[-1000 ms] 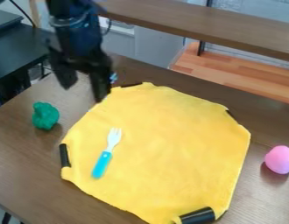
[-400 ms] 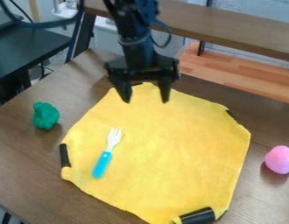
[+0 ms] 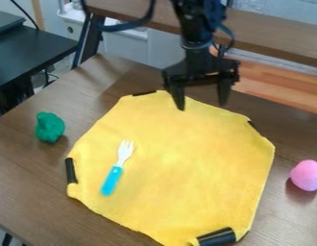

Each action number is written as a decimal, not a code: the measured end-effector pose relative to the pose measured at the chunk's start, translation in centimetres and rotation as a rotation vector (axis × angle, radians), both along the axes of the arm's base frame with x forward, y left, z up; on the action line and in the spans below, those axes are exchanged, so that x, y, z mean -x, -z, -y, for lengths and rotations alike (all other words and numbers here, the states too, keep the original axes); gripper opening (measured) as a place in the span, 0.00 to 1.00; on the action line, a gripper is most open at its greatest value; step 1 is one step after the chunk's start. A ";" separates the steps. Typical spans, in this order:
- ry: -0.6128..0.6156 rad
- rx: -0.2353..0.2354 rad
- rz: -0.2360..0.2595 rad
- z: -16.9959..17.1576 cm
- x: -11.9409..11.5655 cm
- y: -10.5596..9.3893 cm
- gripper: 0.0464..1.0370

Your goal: Fold the cloth from top right to bottom left

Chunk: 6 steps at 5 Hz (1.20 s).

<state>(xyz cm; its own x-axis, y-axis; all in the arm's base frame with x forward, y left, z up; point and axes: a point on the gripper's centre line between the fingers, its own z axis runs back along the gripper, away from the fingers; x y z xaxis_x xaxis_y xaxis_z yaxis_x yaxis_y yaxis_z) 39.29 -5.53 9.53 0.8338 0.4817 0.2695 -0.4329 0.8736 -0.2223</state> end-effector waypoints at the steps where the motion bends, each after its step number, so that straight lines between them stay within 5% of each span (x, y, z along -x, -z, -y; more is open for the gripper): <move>1: -0.012 0.004 -0.006 2.2 -2.1 1.3 0.96; 4: -0.017 -0.056 -0.020 7.7 -6.8 5.1 0.96; 6: -0.058 -0.102 -0.017 7.2 -8.1 6.8 0.96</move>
